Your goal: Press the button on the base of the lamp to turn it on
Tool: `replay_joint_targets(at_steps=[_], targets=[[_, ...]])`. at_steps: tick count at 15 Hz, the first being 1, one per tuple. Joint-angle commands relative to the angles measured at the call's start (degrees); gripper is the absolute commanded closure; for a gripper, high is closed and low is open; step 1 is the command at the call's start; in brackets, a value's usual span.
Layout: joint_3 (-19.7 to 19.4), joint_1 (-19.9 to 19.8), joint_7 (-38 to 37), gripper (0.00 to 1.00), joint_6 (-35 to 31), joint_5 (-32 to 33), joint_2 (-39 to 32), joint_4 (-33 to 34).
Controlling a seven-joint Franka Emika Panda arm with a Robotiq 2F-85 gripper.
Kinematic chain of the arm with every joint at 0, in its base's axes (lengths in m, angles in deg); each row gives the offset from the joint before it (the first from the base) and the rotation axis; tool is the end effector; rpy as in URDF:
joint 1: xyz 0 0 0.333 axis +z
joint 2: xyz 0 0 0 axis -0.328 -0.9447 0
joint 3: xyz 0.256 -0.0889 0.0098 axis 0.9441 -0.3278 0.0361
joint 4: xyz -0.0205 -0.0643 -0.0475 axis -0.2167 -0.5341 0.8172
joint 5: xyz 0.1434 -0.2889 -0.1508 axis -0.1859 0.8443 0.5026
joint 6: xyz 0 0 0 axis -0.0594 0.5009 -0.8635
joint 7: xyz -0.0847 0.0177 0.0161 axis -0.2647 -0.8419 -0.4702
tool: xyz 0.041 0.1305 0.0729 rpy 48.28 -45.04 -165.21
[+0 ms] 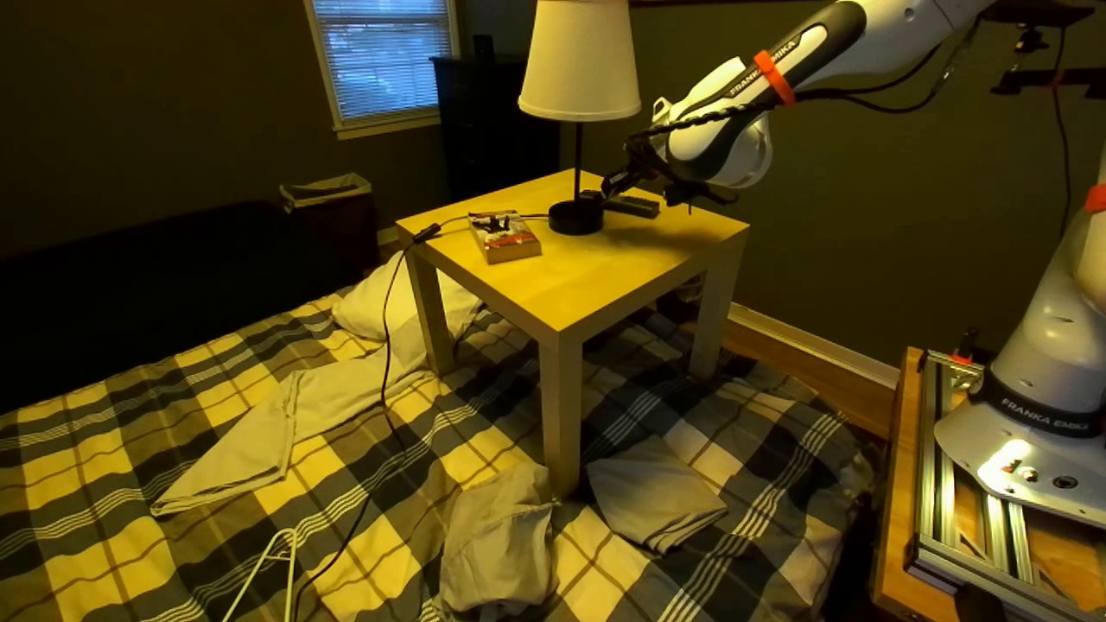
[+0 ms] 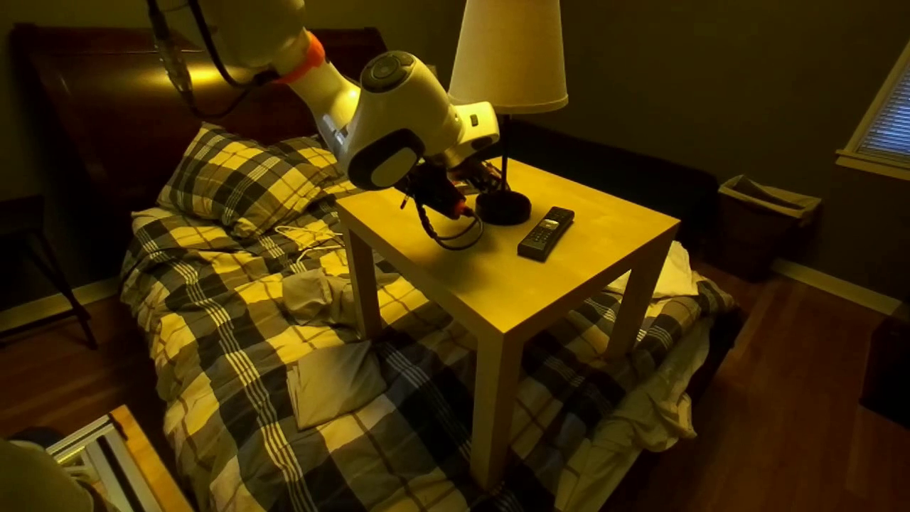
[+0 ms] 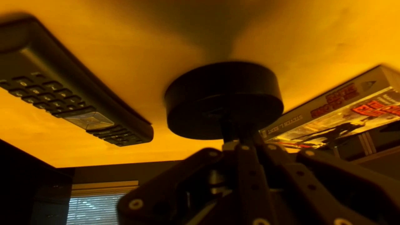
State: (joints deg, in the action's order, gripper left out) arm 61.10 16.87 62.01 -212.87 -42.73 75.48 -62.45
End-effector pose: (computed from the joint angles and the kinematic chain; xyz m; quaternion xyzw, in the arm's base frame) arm 0.5951 -0.0073 0.3246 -0.9168 0.0303 -0.3978 0.0197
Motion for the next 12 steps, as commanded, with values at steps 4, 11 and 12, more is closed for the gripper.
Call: replay_joint_targets(at_steps=[4, 11, 12], targets=[[4.51, -5.05, 1.18, 1.00, -3.39, 0.38, -4.55, 2.47], [8.09, -8.49, 1.00, 1.00, -5.97, 0.98, -6.64, 3.87], [8.33, -8.82, 0.95, 1.00, -6.27, 1.04, -6.91, 4.06]])
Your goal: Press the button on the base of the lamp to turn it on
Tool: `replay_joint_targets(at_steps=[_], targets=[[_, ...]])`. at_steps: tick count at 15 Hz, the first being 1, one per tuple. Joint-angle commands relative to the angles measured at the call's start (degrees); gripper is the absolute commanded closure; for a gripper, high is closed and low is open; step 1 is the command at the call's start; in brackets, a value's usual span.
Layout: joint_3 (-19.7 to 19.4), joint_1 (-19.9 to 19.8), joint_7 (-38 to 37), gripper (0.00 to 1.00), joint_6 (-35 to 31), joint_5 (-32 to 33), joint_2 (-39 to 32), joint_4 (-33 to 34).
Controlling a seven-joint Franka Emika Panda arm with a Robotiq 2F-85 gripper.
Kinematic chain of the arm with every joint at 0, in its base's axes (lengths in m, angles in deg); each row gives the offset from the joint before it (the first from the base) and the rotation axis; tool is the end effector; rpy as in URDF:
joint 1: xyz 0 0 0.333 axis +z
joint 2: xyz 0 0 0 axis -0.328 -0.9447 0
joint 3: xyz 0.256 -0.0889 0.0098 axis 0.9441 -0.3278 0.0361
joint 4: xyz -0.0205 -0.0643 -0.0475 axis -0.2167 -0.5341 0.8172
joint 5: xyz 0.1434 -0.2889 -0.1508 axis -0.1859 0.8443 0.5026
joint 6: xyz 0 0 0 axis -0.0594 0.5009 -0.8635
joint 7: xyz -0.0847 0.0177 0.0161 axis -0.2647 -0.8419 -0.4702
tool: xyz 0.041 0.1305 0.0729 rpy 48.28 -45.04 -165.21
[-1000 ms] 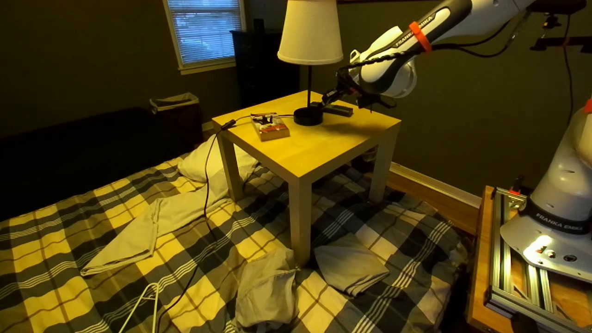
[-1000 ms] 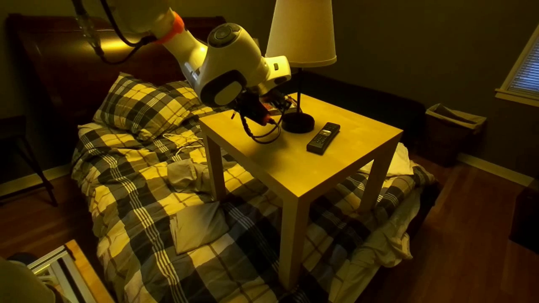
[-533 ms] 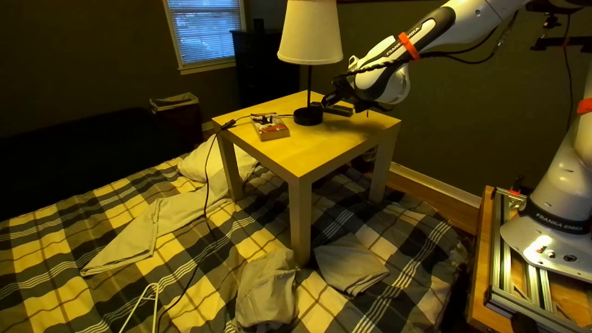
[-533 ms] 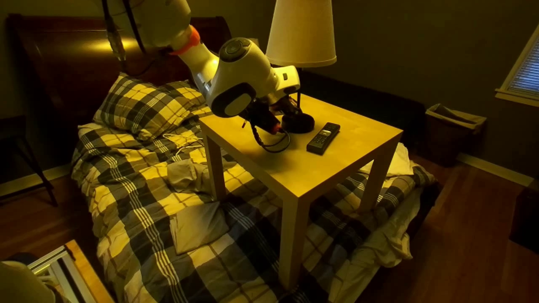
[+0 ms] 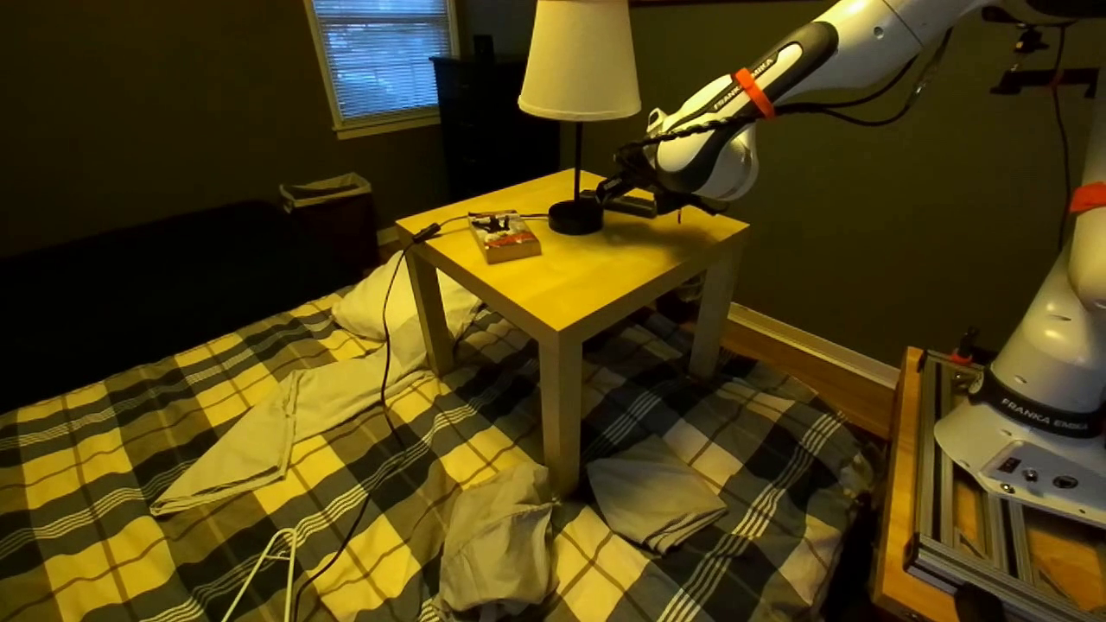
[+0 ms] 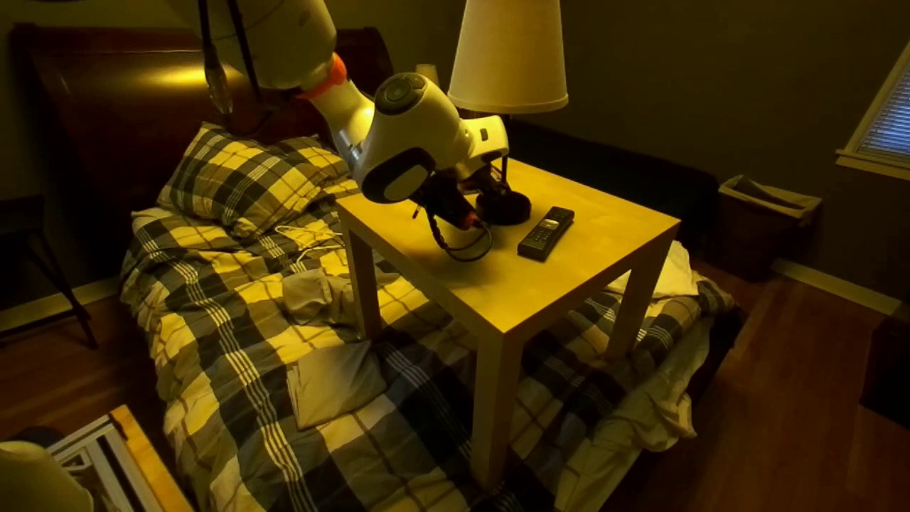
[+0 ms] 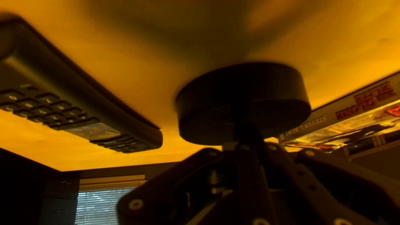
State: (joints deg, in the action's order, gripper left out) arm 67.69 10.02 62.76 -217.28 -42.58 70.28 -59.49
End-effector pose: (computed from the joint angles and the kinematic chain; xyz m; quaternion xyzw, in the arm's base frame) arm 0.6091 -0.0169 0.3075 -0.9093 0.0431 -0.4134 0.0191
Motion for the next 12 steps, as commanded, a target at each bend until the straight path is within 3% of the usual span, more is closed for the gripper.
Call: replay_joint_targets(at_steps=[1, 12], targets=[[2.04, -2.32, 0.19, 1.00, -2.09, 0.96, -1.93, 1.26], [4.31, -4.15, -0.13, 1.00, -5.24, 1.17, -4.28, 2.43]])
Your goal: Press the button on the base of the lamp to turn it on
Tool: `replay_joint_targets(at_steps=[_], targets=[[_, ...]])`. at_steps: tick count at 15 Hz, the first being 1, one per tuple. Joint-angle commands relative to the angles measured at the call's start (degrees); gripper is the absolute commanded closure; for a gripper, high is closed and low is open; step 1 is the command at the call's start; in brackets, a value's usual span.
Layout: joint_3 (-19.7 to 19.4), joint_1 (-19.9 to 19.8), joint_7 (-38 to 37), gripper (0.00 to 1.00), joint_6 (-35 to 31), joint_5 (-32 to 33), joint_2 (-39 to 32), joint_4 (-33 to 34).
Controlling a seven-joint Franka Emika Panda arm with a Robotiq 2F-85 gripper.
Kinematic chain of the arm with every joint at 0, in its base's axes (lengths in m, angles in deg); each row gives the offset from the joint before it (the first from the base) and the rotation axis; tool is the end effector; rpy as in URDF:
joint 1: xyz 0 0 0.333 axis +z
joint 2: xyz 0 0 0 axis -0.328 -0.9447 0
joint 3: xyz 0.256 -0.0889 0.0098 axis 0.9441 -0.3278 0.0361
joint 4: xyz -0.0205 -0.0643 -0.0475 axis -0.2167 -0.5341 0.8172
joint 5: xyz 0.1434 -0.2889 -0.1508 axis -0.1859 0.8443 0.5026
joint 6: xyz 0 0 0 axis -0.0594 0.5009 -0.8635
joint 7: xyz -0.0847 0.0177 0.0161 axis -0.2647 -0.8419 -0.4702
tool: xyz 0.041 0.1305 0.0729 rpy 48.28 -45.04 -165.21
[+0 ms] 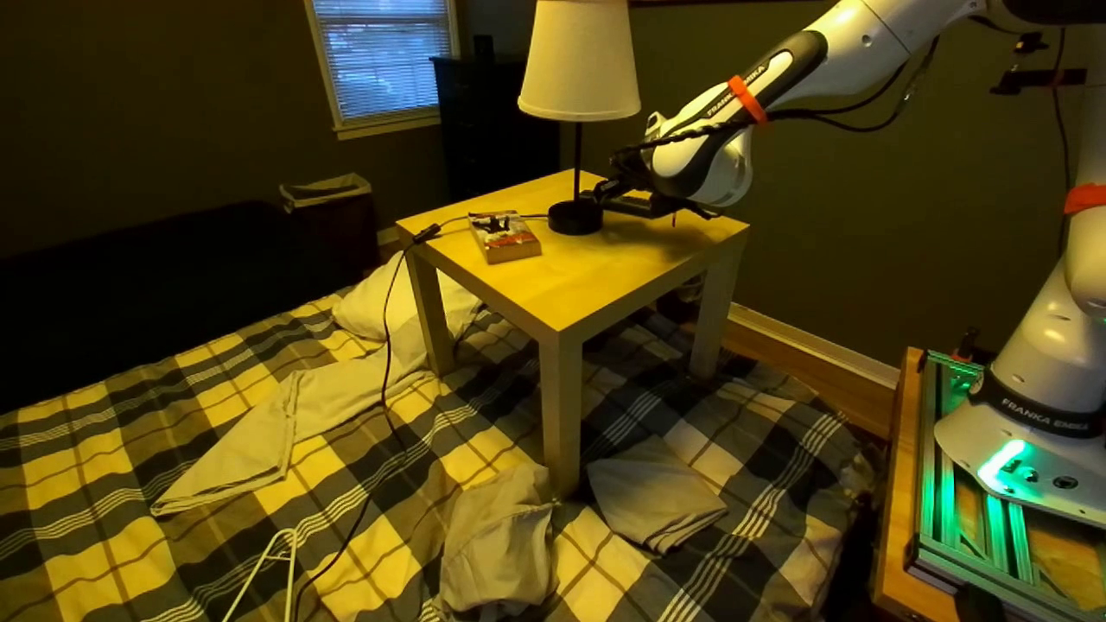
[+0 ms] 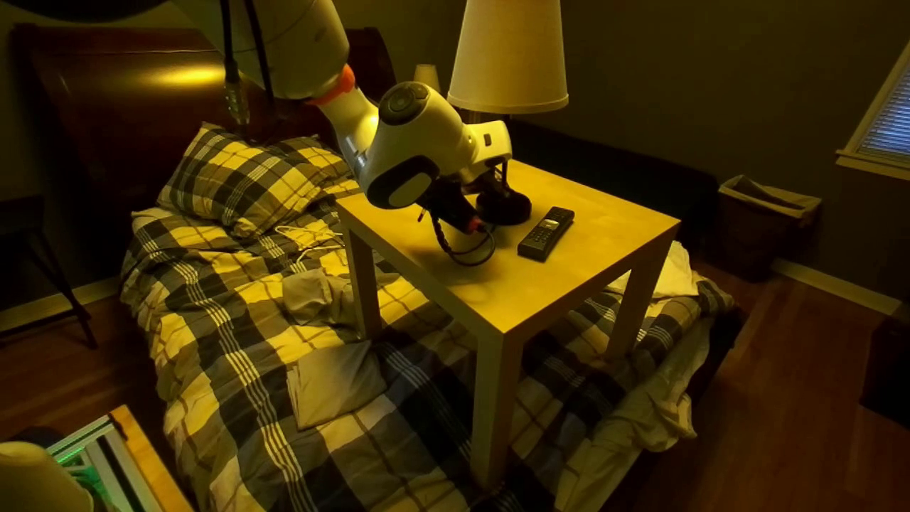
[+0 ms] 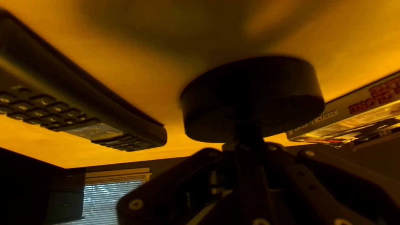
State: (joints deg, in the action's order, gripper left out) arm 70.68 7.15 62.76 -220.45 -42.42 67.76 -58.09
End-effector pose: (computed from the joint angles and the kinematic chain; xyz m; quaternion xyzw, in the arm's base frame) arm 0.6155 -0.0208 0.3025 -0.9017 0.0533 -0.4286 0.0192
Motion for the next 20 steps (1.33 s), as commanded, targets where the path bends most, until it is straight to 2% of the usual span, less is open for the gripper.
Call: replay_joint_targets(at_steps=[1, 5, 9, 10, 12, 13, 15, 16, 20], targets=[[1.34, -1.30, -0.12, 1.00, -2.15, 1.01, -1.92, 1.17], [0.48, -0.69, 0.50, 1.00, -1.53, 0.81, -1.87, 0.80], [-2.21, 1.14, 2.05, 1.00, -0.09, 0.00, -0.92, -0.75], [-8.11, 4.84, -6.57, 1.00, 0.69, 8.65, -0.15, -2.33], [-10.69, 6.27, -8.55, 1.00, 0.71, 12.95, -0.26, -2.85], [-7.89, 4.49, -3.89, 1.00, 0.41, 9.22, -0.48, -2.65], [-8.21, 4.82, -4.56, 1.00, -0.12, 9.91, -0.45, -2.80], [-11.88, 7.26, -10.53, 1.00, 0.18, 15.35, -0.07, -3.06], [-14.58, 9.06, -13.66, 1.00, 0.40, 19.01, 0.41, -2.46]])
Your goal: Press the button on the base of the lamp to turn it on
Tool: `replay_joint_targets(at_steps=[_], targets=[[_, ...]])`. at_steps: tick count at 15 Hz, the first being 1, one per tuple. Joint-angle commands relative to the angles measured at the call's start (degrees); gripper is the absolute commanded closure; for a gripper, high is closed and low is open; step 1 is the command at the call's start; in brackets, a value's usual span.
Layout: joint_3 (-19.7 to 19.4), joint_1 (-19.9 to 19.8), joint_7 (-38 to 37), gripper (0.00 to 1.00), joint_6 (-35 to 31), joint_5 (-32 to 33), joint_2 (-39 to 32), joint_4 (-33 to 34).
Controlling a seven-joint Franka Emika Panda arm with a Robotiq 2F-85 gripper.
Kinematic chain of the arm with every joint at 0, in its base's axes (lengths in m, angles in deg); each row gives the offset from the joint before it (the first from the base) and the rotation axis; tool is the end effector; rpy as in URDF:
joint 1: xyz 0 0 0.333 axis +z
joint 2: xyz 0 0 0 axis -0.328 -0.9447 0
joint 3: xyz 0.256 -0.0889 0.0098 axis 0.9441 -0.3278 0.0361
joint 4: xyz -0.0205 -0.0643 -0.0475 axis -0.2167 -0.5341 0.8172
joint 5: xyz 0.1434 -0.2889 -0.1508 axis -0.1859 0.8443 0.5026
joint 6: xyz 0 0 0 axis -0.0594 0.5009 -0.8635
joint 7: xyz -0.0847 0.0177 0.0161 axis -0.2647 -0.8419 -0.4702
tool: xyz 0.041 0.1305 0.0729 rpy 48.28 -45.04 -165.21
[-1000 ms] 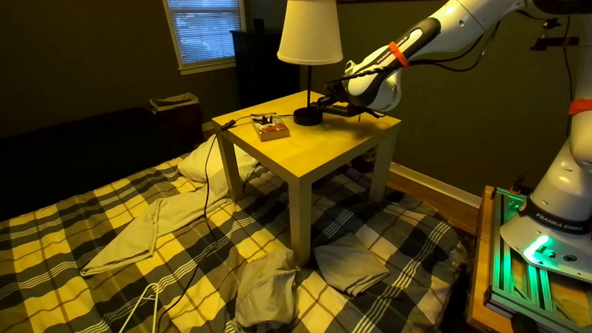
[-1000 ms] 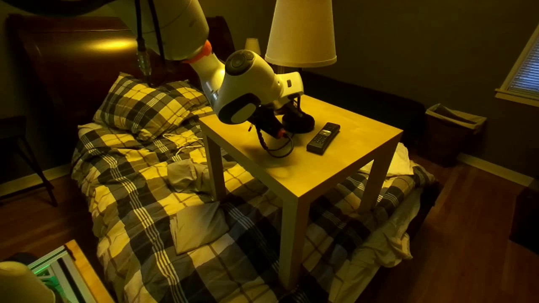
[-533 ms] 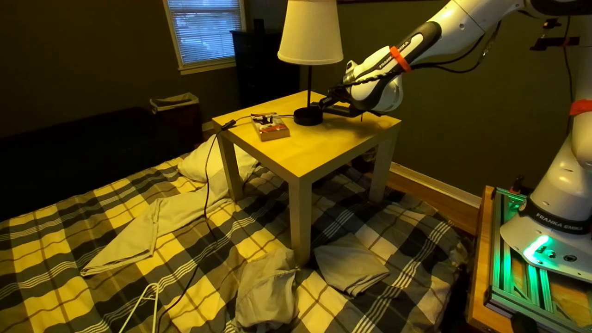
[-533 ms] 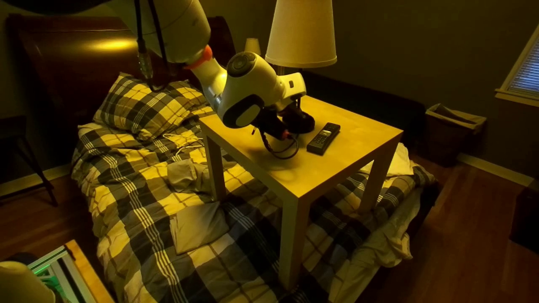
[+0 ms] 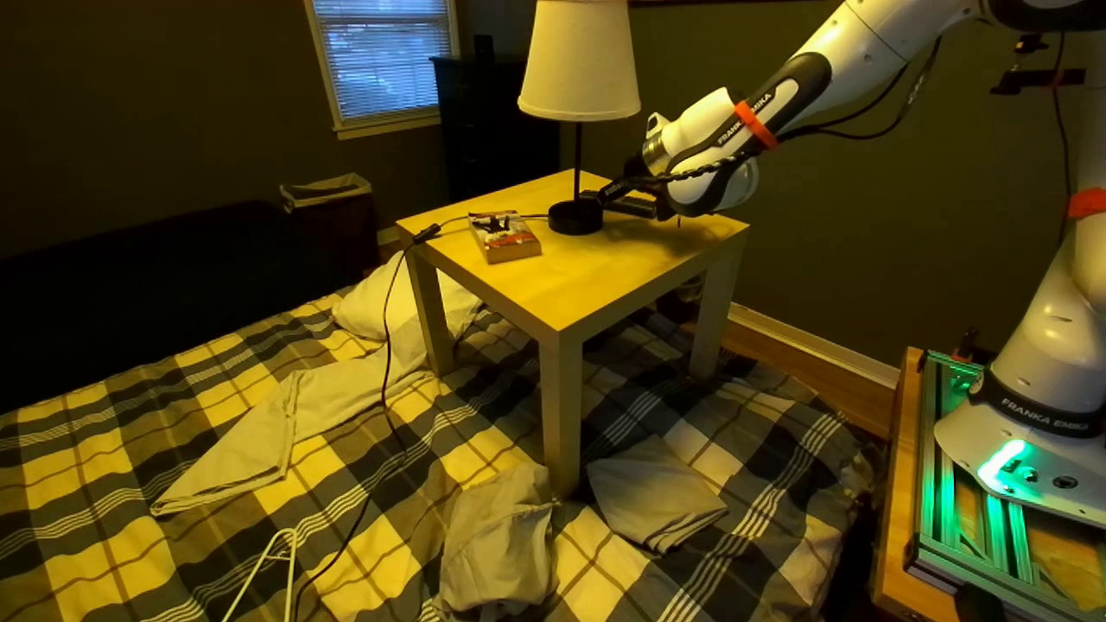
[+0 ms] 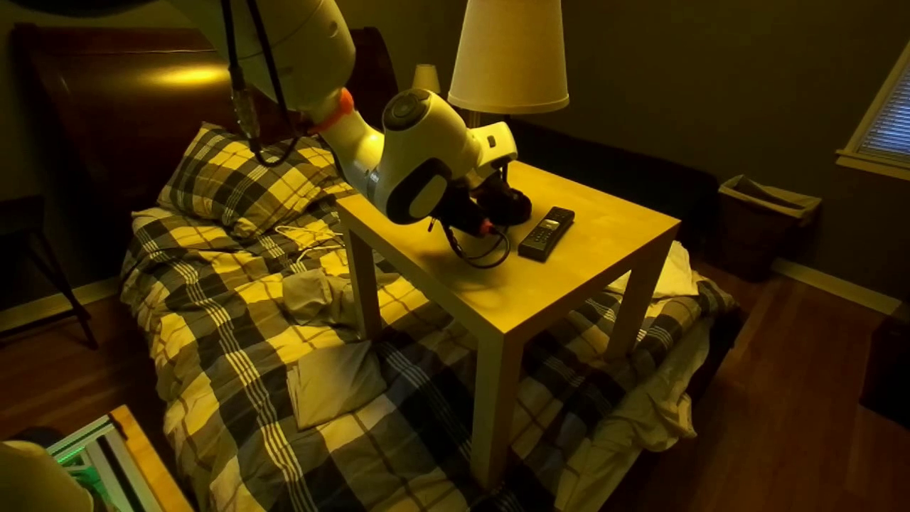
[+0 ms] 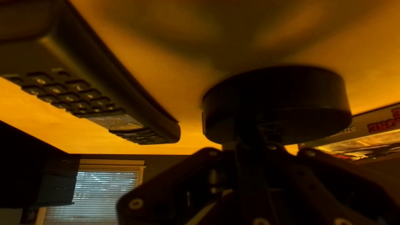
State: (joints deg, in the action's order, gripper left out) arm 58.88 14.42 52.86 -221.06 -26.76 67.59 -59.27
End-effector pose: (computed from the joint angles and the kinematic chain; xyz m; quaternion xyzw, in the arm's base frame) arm 0.6162 -0.0323 0.2971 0.9031 -0.0127 0.4289 0.0188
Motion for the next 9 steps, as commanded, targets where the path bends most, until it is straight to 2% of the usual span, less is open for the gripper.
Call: replay_joint_targets(at_steps=[1, 9], targets=[[-3.06, 2.09, -4.60, 1.00, 0.88, 3.86, 0.73, -1.06], [-3.53, 3.15, -7.58, 1.00, 1.71, 5.32, 3.10, -0.68]])
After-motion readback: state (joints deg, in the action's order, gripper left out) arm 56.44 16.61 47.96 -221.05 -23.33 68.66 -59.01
